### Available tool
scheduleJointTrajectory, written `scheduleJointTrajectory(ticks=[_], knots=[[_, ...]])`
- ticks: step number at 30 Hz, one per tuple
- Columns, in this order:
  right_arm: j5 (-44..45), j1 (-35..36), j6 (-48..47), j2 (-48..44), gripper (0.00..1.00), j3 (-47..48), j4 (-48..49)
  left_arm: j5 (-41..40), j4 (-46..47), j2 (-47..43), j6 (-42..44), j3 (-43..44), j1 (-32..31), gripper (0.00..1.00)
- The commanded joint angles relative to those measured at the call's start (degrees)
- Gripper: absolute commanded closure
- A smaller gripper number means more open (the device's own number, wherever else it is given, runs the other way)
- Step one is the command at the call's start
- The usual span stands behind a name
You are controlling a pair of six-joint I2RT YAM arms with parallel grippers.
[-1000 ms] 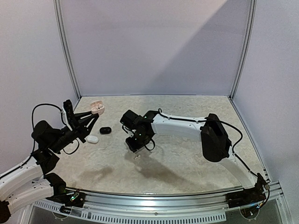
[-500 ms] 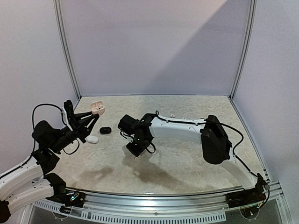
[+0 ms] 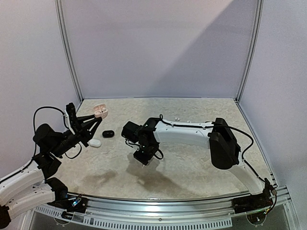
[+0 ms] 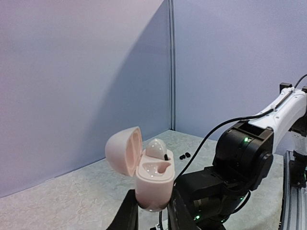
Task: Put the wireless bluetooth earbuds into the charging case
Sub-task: Pick up the left earbud from the center of the board.
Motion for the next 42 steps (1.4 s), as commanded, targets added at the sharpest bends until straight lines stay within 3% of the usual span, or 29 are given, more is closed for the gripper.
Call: scheduleJointTrajectory(ticks=[1, 10, 15, 21, 25, 31, 42], knots=[[-1.6, 1.9, -3.8, -0.8, 0.45, -2.8, -3.2, 0.2, 0.5, 0.1, 0.9, -0.9, 0.4, 1.00], [0.3, 2.6, -4.8, -1.0, 0.46, -3.7, -4.9, 0.3, 0.6, 0.4, 1.0, -0.9, 0.4, 1.00], [-4.2, 2.1, -4.3, -0.9, 0.46, 1.7, -3.9, 0.5, 0.6, 0.6, 1.1, -0.8, 0.4, 1.00], [-15.2, -3.2, 10.2, -1.4, 0.52, 5.3, -4.9, 0.7, 0.4, 0.3, 1.0, -0.7, 0.4, 1.00], [-15.7, -3.8, 16.1, -2.3, 0.57, 4.7, -4.3, 0.9, 0.8, 0.5, 1.0, -0.9, 0.4, 1.00], [-15.0, -3.7, 20.6, 1.6, 0.60, 8.0, -7.2, 1.0, 0.6, 0.3, 1.1, -1.1, 0.4, 1.00], [-14.6, -3.2, 19.9, 2.9, 0.60, 8.0, -7.9, 1.0, 1.6, 0.1, 1.2, -1.9, 0.4, 1.00]])
